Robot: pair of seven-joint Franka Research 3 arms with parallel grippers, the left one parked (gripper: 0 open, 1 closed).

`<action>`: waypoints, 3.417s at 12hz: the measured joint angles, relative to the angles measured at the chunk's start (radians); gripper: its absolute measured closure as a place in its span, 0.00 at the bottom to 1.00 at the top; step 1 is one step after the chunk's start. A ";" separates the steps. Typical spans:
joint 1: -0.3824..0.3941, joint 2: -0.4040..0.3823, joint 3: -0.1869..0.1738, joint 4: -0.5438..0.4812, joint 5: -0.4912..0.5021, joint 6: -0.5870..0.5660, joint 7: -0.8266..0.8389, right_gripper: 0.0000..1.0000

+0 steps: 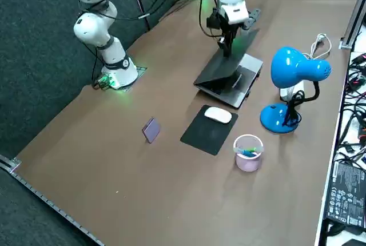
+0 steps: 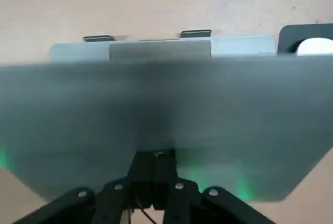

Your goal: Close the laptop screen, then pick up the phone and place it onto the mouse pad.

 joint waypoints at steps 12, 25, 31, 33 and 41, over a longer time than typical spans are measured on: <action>-0.054 0.074 -0.019 0.121 -0.024 -0.129 -0.151 0.98; -0.518 -0.098 -0.029 0.060 -0.079 -0.328 -1.274 0.19; -0.594 -0.154 -0.028 -0.103 -0.109 -0.134 -1.655 0.02; -0.618 -0.175 -0.028 -0.181 -0.111 -0.053 -1.785 0.00; -0.724 -0.179 -0.027 -0.393 -0.111 0.187 -2.086 0.00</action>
